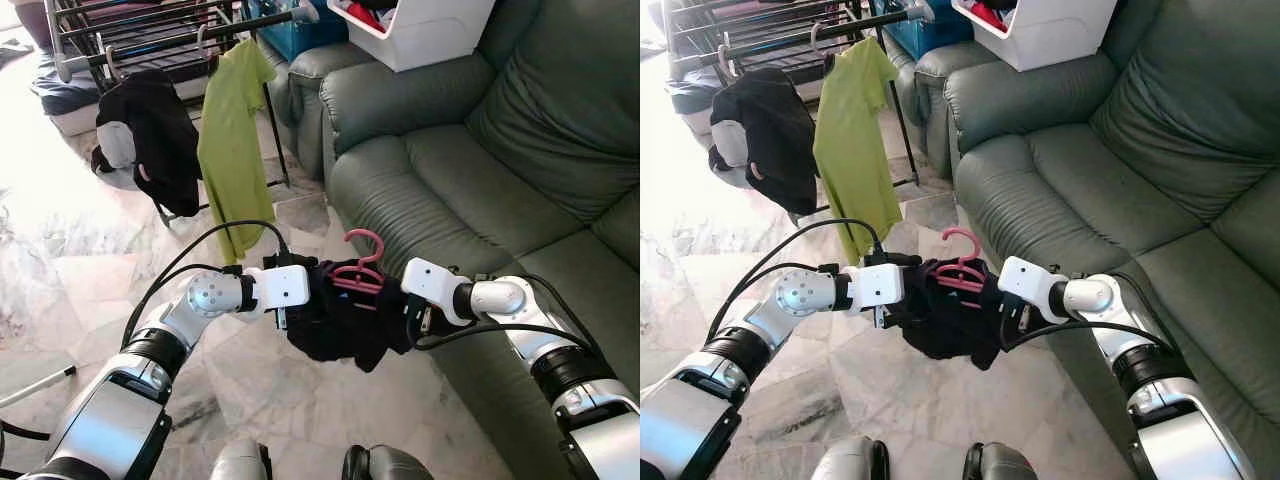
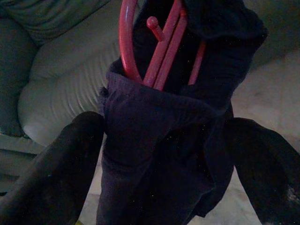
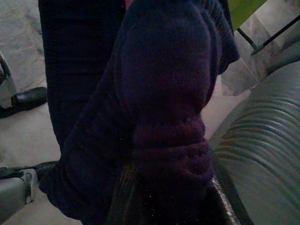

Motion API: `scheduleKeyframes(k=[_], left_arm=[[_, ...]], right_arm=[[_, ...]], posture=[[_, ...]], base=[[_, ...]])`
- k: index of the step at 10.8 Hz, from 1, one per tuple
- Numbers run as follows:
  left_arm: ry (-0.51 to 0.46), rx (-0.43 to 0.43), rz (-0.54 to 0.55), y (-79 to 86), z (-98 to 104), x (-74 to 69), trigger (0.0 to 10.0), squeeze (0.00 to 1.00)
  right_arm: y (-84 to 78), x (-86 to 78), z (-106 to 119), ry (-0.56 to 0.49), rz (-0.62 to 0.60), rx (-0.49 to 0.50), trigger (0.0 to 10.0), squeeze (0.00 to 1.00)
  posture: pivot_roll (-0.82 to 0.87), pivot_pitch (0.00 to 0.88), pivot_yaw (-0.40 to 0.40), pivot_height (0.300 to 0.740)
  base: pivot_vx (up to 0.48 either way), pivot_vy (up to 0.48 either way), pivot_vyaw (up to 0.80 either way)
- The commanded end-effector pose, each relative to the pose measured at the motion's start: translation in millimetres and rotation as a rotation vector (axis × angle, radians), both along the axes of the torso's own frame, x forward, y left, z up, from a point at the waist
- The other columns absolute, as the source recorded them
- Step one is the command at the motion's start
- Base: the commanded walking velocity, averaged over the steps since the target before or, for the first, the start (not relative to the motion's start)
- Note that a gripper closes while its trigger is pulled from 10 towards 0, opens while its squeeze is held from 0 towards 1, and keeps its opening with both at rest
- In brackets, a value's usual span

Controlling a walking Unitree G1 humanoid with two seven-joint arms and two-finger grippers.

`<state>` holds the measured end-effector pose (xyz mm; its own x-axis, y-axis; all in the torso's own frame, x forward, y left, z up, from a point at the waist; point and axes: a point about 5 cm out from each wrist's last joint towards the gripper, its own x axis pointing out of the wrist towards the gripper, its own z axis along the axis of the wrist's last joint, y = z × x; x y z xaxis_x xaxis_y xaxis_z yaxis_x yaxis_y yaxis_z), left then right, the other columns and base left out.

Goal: Hang hanger

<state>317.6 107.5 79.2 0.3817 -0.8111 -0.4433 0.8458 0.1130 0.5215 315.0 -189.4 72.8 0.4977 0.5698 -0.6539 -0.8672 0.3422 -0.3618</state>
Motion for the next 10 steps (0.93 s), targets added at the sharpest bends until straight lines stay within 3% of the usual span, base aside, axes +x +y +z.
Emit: scheduleKeyframes(k=[1,8,9,10], left_arm=[[0.000,-0.003,0.008,3.8,2.0,1.1,10.0,1.00],[0.000,-0.003,0.008,3.8,2.0,1.1,10.0,1.00],[-0.019,-0.300,0.550,40.5,-3.6,9.5,10.0,1.00],[-0.027,-0.477,0.918,68.4,-8.1,11.7,10.0,0.69]], right_arm=[[2.7,6.1,9.0,-0.038,-0.001,0.019,0.0,0.00],[2.7,6.1,9.0,-0.038,-0.001,0.019,0.0,0.00],[-6.2,2.1,-3.9,-0.146,-0.368,0.200,0.0,0.00],[-16.1,-7.3,-18.4,-0.195,-0.695,0.306,0.0,0.00]], posture=[[-0.07,0.074,-0.013,0.740],[-0.07,0.074,-0.013,0.740],[-0.07,0.066,0.011,0.740],[-0.08,0.064,0.012,0.740]], base=[[0.000,0.000,0.00],[0.000,0.000,0.00],[0.000,0.000,0.00],[0.000,0.000,0.00]])
